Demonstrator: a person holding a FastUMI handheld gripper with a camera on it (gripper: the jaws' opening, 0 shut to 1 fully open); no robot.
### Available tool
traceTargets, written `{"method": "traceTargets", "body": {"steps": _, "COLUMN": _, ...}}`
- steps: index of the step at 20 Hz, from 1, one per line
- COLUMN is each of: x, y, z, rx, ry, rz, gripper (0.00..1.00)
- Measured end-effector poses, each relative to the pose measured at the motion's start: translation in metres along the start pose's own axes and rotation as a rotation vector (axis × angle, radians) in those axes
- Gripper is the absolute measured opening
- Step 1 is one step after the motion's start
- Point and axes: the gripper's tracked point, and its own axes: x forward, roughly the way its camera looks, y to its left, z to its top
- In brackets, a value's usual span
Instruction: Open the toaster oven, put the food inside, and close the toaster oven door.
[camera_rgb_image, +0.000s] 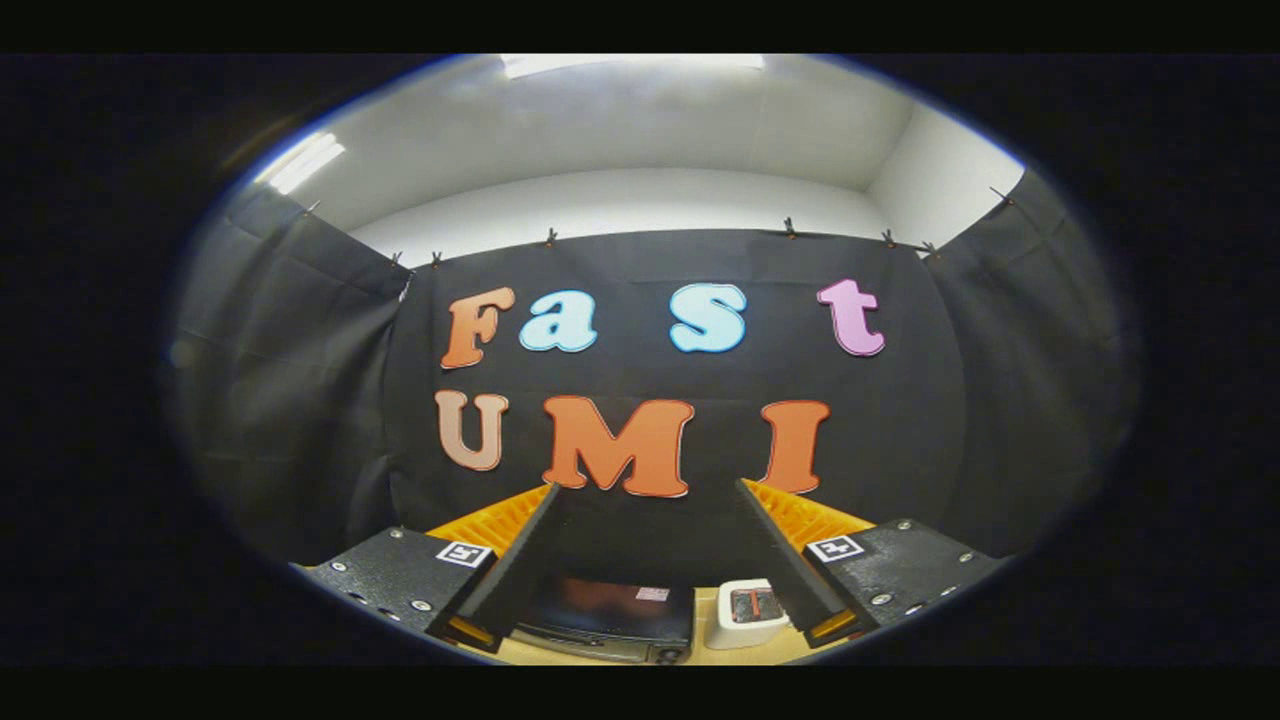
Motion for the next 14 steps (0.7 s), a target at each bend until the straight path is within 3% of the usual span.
{"method": "traceTargets", "body": {"steps": 14, "x": -0.003, "y": -0.011, "z": -0.009, "rx": -0.024, "ry": 0.02, "rz": -0.004, "gripper": 0.99}}
